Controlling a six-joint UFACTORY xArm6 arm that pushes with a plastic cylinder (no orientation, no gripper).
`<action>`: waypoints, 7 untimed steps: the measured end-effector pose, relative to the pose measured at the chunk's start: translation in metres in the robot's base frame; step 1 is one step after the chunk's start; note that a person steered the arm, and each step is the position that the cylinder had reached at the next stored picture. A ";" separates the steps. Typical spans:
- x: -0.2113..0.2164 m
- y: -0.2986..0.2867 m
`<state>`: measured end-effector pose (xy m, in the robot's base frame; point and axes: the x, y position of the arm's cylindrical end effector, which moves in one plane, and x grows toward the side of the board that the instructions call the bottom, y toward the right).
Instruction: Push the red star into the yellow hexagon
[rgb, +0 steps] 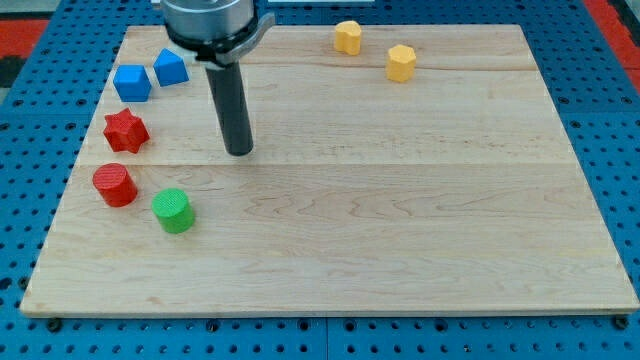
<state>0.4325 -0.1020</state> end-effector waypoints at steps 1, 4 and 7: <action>0.006 -0.038; -0.010 -0.187; -0.033 -0.075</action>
<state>0.3991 -0.1772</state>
